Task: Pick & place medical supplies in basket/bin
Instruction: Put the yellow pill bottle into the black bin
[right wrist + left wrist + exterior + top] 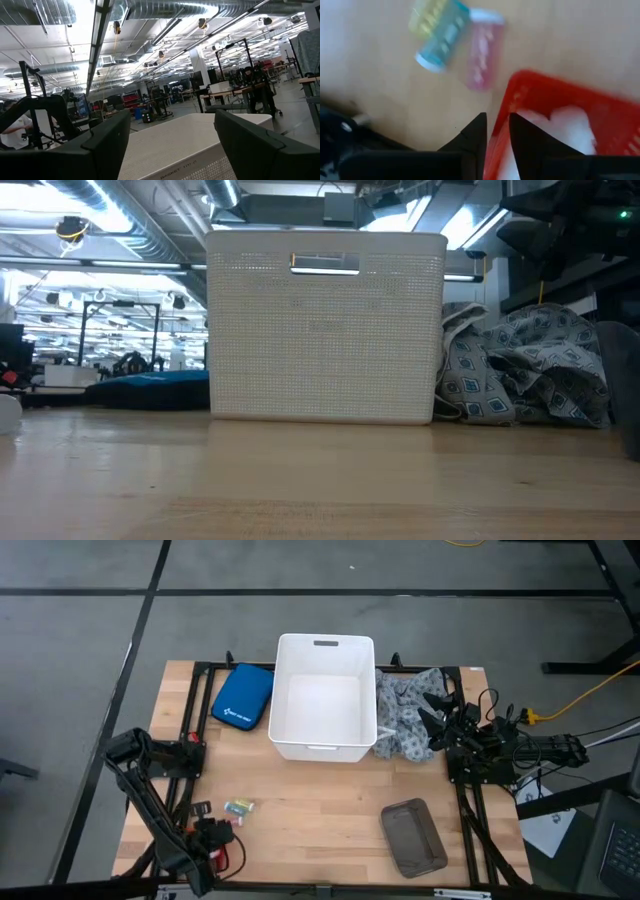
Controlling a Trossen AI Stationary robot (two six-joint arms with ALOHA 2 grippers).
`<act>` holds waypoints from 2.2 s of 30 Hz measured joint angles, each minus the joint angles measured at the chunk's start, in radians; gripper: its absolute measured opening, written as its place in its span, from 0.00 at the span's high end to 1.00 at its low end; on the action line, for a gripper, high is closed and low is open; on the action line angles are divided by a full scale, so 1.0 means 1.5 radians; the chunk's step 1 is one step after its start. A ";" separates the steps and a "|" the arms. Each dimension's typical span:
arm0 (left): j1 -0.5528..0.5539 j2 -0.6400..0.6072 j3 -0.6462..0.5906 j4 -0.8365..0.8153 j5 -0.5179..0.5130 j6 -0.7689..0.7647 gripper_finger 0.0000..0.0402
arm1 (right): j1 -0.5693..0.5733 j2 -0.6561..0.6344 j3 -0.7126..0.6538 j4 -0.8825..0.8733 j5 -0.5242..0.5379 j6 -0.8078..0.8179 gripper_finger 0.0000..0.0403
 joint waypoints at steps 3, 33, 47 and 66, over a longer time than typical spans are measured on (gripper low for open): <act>0.000 0.000 0.000 -0.002 0.007 0.001 0.84 | 0.000 0.000 0.000 0.000 0.000 0.000 0.27; 0.068 -0.002 0.172 -0.217 -0.770 0.086 0.78 | 0.000 0.000 0.000 0.010 0.042 -0.053 0.27; 0.169 -0.007 0.054 -0.185 -0.587 0.132 0.77 | 0.000 0.000 0.000 0.010 0.017 -0.038 0.27; 0.191 -0.054 0.032 0.021 -0.242 0.420 0.77 | 0.000 0.000 0.000 0.010 -0.018 -0.018 0.27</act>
